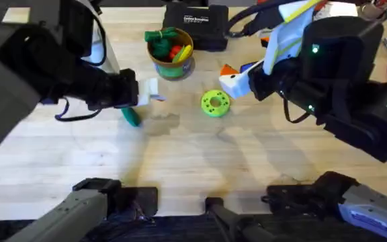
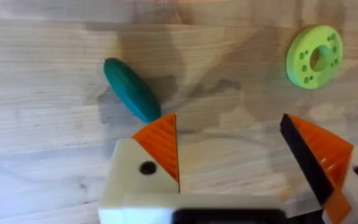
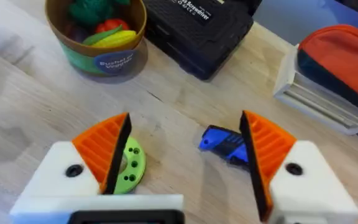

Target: Pick up the gripper from the table and insert it into the empty holder that is missing its gripper. Then pick up a screw, insert it into the mounting hole, and use the screwdriver to tighten it. Finally, clean up the table by picking up the vegetable and placing it into the bucket.

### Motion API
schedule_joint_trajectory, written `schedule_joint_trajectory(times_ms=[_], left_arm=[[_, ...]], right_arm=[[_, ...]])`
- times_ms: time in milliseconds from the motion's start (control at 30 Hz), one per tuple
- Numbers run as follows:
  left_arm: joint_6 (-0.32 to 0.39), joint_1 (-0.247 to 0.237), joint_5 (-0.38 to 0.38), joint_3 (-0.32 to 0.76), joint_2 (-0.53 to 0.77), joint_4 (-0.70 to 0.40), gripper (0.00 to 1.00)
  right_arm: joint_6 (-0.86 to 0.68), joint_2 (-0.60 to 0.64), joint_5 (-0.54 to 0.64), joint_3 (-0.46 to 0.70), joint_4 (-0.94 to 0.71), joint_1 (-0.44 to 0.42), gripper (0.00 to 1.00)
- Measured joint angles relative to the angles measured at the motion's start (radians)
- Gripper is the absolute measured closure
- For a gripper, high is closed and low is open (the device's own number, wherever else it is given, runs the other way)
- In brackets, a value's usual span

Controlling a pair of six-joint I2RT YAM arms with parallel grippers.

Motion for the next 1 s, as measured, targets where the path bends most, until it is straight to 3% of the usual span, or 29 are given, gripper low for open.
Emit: schedule_joint_trajectory(times_ms=[167,367,533,700,867,1000], left_arm=[[-0.078,0.064,-0.001,0.008,0.118,-0.012,0.015],[-0.261,0.123,0.0,0.008,0.209,0.053,0.015],[-0.391,0.126,-0.011,0.009,0.266,0.008,0.015],[-0.535,0.126,-0.147,0.01,0.309,-0.051,0.014],[-0.594,0.126,-0.229,0.01,0.344,0.004,0.015],[-0.612,0.126,-0.238,0.01,0.373,0.016,0.015]], right_arm=[[0.0,0.0,0.0,0.0,0.0,0.0,0.007],[0.0,0.0,0.0,0.0,0.0,0.0,0.007],[0.0,0.0,0.0,0.0,0.0,0.0,0.007],[0.0,0.0,0.0,0.0,0.0,0.0,0.007],[0.0,0.0,0.0,0.0,0.0,0.0,0.007],[0.0,0.0,0.0,0.0,0.0,0.0,0.007]])
